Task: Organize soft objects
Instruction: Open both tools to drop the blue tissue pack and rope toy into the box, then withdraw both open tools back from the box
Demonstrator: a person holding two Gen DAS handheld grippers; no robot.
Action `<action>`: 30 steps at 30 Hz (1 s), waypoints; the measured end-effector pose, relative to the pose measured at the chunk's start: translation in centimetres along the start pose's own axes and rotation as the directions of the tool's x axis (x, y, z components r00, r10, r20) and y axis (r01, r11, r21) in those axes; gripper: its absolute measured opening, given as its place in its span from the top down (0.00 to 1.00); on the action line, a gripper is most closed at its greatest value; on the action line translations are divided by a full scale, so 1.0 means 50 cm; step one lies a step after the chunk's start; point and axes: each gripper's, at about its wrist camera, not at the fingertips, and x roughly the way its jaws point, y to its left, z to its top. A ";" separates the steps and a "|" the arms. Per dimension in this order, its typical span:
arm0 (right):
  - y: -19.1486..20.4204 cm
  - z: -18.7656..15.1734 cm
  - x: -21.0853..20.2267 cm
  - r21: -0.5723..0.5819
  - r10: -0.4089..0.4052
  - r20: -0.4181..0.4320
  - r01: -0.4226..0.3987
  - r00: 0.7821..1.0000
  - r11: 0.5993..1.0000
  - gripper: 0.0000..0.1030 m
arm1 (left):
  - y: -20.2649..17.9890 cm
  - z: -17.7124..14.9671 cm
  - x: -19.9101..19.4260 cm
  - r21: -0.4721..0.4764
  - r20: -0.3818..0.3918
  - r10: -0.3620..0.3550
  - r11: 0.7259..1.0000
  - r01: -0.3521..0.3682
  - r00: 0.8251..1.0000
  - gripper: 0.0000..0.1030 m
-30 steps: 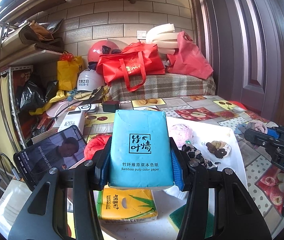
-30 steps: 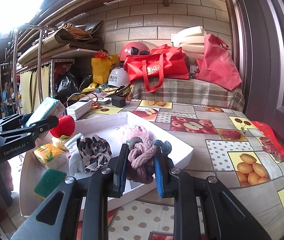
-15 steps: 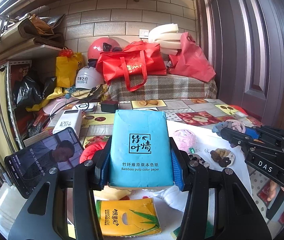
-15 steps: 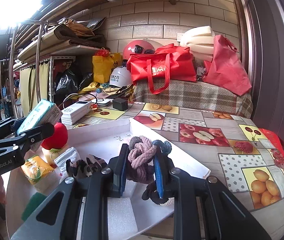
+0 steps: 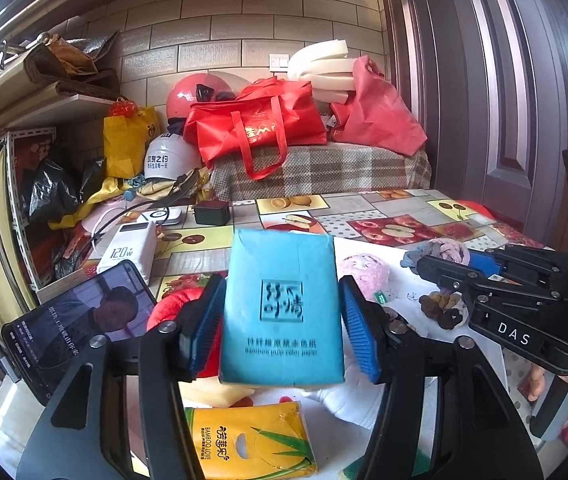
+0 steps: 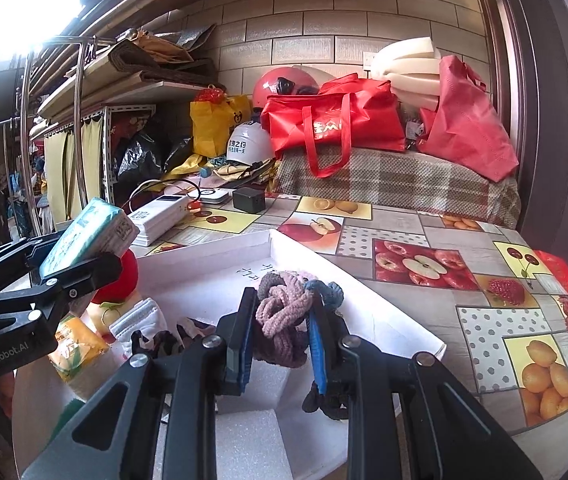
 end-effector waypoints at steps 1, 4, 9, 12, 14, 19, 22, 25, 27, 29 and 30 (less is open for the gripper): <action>0.000 0.000 -0.001 0.000 -0.011 0.003 0.011 1.000 1.000 0.55 | -0.003 -0.001 -0.003 0.007 0.009 0.016 1.000 -0.016 1.000 0.12; -0.002 0.000 -0.008 0.008 -0.026 0.022 0.026 0.999 1.000 0.13 | -0.013 -0.002 -0.011 0.036 0.031 0.043 0.998 -0.044 0.999 0.00; -0.006 0.000 -0.009 0.018 -0.033 0.031 0.033 0.999 0.999 0.13 | -0.022 -0.003 -0.016 0.070 0.051 0.053 0.996 -0.057 0.997 0.00; -0.007 -0.001 -0.012 0.022 -0.037 0.040 0.036 0.999 0.999 0.13 | -0.017 -0.003 -0.016 0.059 0.050 0.055 0.997 -0.058 0.997 0.00; -0.009 -0.002 -0.013 0.027 -0.038 0.042 0.037 0.998 0.999 0.12 | -0.010 -0.003 -0.016 0.045 0.051 0.056 0.997 -0.058 0.997 0.00; -0.010 -0.003 -0.015 0.030 -0.044 0.046 0.043 0.998 0.999 0.00 | -0.003 -0.005 -0.006 -0.005 -0.004 -0.014 1.000 0.014 1.000 0.00; -0.013 -0.004 -0.021 0.044 -0.064 0.060 0.062 0.996 0.997 0.00 | -0.024 -0.004 0.007 0.020 -0.056 -0.055 0.998 0.056 0.997 0.00; -0.032 -0.009 -0.035 0.098 -0.084 0.070 0.076 0.994 0.992 0.00 | -0.056 -0.006 0.010 0.093 -0.068 -0.077 0.992 0.083 0.995 0.00; -0.051 -0.016 -0.050 0.145 -0.117 0.070 0.106 0.991 0.984 0.00 | -0.082 -0.009 0.008 0.154 -0.071 -0.083 0.984 0.093 0.994 0.00; -0.074 -0.025 -0.067 0.184 -0.148 0.058 0.136 0.987 0.974 0.00 | -0.109 -0.014 0.002 0.219 -0.069 -0.103 0.969 0.116 0.992 0.00; -0.087 -0.031 -0.078 0.201 -0.159 0.052 0.145 0.986 0.969 0.00 | -0.123 -0.018 -0.004 0.250 -0.063 -0.109 0.961 0.122 0.992 0.00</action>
